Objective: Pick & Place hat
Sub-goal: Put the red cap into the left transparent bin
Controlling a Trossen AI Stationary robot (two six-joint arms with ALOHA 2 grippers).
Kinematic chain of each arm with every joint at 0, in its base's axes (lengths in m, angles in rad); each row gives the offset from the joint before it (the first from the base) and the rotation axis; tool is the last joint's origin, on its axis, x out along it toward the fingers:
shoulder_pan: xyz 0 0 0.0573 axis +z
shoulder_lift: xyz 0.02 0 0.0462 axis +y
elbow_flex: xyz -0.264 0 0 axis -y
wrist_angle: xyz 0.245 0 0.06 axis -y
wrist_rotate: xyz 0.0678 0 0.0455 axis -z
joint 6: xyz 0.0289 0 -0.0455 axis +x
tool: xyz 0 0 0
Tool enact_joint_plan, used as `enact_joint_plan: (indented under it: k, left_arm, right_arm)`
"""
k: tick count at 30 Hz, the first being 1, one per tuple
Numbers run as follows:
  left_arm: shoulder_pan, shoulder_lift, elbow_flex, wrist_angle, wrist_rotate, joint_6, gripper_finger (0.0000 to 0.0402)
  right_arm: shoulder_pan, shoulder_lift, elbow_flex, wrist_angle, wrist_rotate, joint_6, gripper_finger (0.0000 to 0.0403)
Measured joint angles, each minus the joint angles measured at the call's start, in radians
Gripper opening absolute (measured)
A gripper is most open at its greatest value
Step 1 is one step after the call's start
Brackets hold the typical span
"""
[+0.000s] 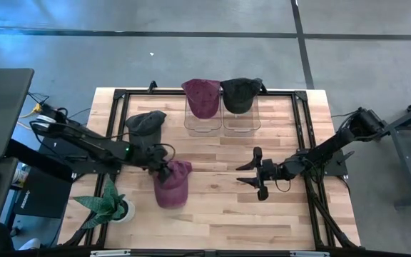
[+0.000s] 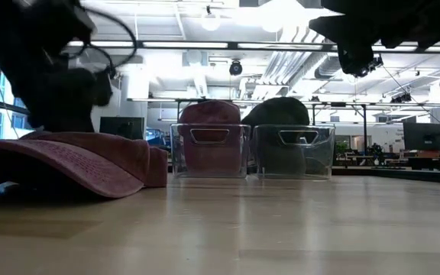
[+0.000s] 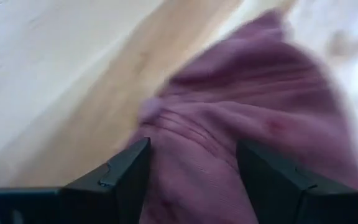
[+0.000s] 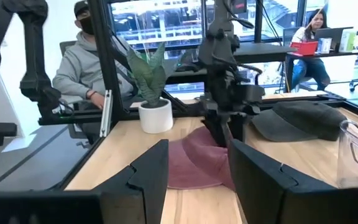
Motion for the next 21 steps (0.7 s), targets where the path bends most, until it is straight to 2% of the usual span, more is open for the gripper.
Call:
enact_joint_plan:
  k: [4, 10, 11, 13, 18, 21]
  left_arm:
    - [0.029, 0.045, -0.012, 0.092, 0.006, 0.106, 0.0171]
    - [0.027, 0.081, -0.012, 0.336, 0.070, 0.309, 0.0027]
    - [0.027, 0.081, -0.009, 0.389, 0.077, 0.335, 0.0014]
    - [0.027, 0.081, 0.019, 0.445, 0.065, 0.392, 0.0015]
    - [0.027, 0.039, 0.170, 0.446, 0.053, 0.609, 0.0007]
    - [0.027, 0.037, 0.281, 0.269, 0.060, 0.670, 0.0004]
  right_arm:
    - [0.000, 0.001, 0.000, 0.011, -0.024, 0.007, 0.0160]
    - [0.000, 0.005, 0.046, -0.023, -0.046, 0.001, 0.0160]
    - [0.000, 0.005, 0.058, -0.036, -0.049, -0.002, 0.0160]
    - [0.000, 0.006, 0.083, -0.080, -0.047, -0.018, 0.0160]
    - [-0.002, 0.006, 0.114, -0.153, -0.045, -0.017, 0.0160]
    - [-0.012, 0.006, 0.114, -0.177, -0.055, 0.022, 0.0160]
